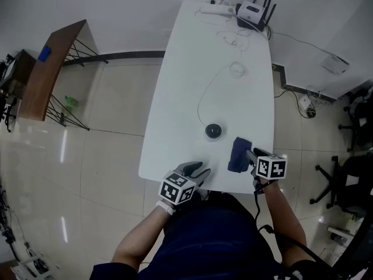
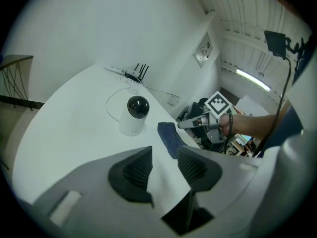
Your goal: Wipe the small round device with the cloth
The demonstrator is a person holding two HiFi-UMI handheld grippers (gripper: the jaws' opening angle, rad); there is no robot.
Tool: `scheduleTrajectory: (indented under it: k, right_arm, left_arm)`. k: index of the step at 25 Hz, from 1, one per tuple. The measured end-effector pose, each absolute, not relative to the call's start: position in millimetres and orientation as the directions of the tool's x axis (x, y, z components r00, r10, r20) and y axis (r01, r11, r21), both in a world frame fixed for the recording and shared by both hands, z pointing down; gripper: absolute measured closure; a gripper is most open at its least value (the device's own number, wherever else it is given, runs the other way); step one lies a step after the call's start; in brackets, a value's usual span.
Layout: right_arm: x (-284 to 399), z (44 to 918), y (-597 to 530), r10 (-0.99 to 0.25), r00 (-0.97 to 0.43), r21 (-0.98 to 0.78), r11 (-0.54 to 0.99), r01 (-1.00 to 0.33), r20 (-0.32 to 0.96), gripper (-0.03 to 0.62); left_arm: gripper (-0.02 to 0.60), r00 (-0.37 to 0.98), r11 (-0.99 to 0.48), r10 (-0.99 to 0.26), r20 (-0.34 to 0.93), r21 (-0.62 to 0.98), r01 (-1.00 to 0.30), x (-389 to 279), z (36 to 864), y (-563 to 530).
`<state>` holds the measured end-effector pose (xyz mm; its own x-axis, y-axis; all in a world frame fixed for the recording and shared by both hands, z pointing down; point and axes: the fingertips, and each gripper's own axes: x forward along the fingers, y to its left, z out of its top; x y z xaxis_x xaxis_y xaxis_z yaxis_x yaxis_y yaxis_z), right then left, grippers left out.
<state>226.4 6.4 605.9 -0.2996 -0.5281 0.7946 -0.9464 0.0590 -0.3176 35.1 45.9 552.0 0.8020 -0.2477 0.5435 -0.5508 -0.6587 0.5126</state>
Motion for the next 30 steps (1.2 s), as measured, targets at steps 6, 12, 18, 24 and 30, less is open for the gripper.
scheduleTrajectory:
  k: [6,12,18,24,30]
  right_arm:
    - [193,533,-4,-0.703,-0.349,-0.338,0.162,-0.927,0.619,0.53]
    - [125,486,-3,-0.749,-0.477,-0.398,0.307,-0.865,0.459,0.534]
    - [93,456,-1,-0.764,-0.508,-0.28,0.425,-0.86,0.398,0.536]
    - [76,450,-15,-0.762,-0.536,-0.258,0.47,-0.844,0.364,0.536]
    - [92,434,-3,-0.772,-0.54,-0.227,0.49,-0.842,0.335,0.539]
  left_arm:
    - [0.475,0.786,-0.635,-0.383,0.485,0.479,-0.606,25,523,26]
    - [0.52,0.772,-0.646,-0.488,0.408,0.426,-0.633,21,483,8]
    - [0.523,0.778,-0.675,-0.514,0.362,0.39,-0.627,15,463,10]
    - [0.523,0.771,-0.666,-0.506,0.387,0.393,-0.634,6,472,1]
    - [0.523,0.797,-0.701,-0.481,0.364,0.386,-0.599,36,460,9]
